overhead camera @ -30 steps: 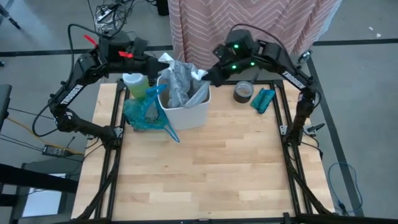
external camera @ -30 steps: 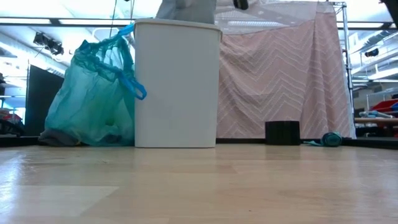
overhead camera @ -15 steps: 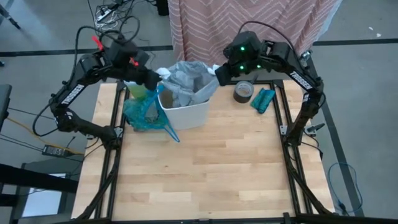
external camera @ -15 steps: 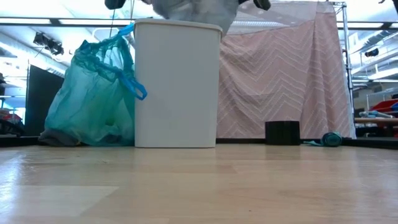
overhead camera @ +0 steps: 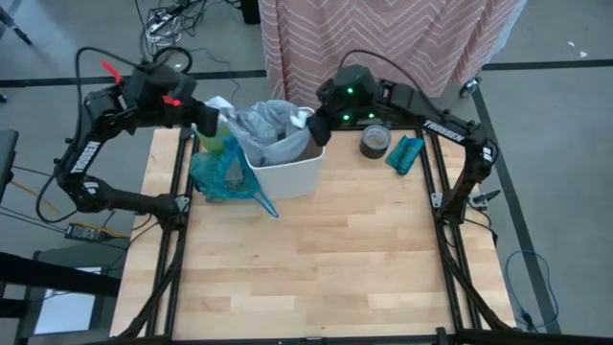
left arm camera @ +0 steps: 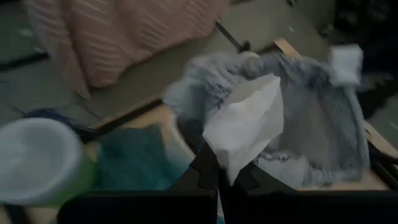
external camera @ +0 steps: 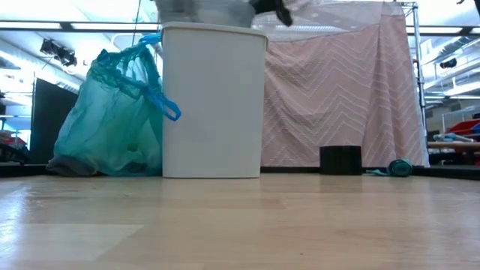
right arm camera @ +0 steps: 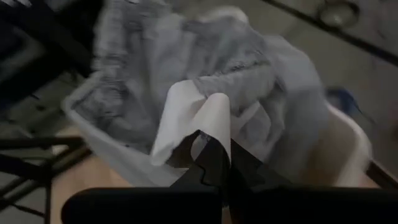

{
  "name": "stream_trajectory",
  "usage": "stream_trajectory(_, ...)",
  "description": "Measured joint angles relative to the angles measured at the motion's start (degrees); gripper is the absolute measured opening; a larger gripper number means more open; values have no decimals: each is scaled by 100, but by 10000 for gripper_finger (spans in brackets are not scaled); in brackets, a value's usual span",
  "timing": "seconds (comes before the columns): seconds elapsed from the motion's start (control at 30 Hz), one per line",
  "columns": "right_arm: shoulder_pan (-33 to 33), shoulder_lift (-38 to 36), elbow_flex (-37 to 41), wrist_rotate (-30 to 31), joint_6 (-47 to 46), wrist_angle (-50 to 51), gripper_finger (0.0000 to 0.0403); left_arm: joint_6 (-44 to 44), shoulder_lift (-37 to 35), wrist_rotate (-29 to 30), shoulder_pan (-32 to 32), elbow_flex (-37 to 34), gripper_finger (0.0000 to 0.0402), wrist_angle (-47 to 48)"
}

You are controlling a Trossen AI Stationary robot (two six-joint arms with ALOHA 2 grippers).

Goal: Place trash/remove bag and relplace
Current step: Insert the gray trash bag into the trash bin

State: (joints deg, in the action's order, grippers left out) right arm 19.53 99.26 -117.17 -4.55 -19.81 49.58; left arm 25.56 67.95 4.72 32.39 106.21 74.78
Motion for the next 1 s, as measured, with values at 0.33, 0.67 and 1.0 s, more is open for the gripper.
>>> stream_trajectory(0.33,-79,-135,660,569,84,348,0,291,-151,-80,56,0,4,150)
stream_trajectory(0.67,-419,-495,654,1029,147,690,0,319,-128,-140,49,-2,6,457)
stream_trajectory(1.0,-761,-474,889,1480,-36,947,0,519,-90,-415,-277,-346,7,450)
